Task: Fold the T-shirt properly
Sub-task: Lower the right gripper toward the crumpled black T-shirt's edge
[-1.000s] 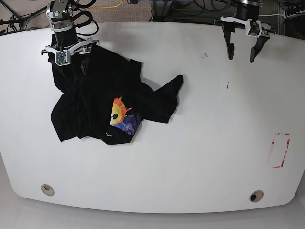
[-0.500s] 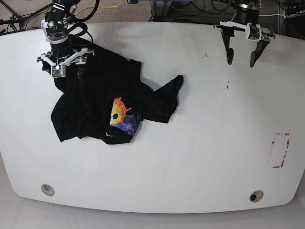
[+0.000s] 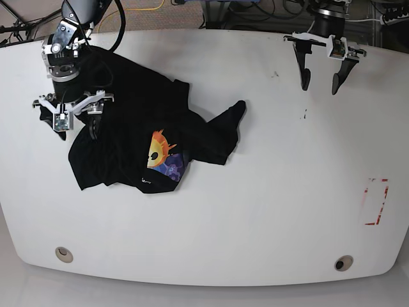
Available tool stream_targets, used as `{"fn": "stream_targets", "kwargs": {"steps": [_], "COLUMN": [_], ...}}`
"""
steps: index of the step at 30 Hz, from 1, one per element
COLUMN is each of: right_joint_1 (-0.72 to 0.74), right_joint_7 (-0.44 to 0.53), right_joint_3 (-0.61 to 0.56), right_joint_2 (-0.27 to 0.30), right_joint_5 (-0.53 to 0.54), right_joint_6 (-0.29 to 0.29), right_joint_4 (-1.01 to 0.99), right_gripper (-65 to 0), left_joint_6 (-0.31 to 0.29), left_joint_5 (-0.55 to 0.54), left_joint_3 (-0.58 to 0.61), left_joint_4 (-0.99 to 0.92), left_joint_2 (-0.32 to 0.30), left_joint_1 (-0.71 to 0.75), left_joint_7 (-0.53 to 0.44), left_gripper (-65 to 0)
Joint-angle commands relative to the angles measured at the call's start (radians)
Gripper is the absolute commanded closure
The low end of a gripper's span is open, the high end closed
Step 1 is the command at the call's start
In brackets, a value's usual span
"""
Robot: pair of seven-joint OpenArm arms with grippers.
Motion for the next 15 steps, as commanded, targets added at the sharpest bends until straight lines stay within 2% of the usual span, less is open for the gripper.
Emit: {"fn": "stream_targets", "kwargs": {"steps": [1, 10, 12, 15], "right_joint_1": [-0.001, 0.007, -0.006, -0.003], "right_joint_7": [-0.031, -0.086, -0.109, -0.120], "right_joint_3": [0.026, 0.081, 0.084, 0.092], "right_joint_2": [0.011, 0.024, 0.041, 0.048], "right_joint_5": [0.031, 0.185, 0.250, 0.272], "right_joint_6": [-0.001, -0.006, -0.007, -0.005], "right_joint_4": [0.022, 0.009, 0.005, 0.003], "right_gripper": [-43.5, -44.1, -43.1, -42.5], "left_joint_6": [0.002, 0.002, 0.006, 0.005], "left_joint_5": [-0.004, -0.004, -0.004, -0.005], "left_joint_3": [0.001, 0.012, 0.011, 0.013], "left_joint_4": [0.019, 0.016, 0.021, 0.021], "left_joint_2": [-0.003, -0.001, -0.003, 0.000], "left_joint_1": [0.001, -0.018, -0.042, -0.053], "left_joint_7": [-0.022, -0.013, -0.015, -0.013], "left_gripper": [-37.6, -37.9, -38.0, -38.1]}}
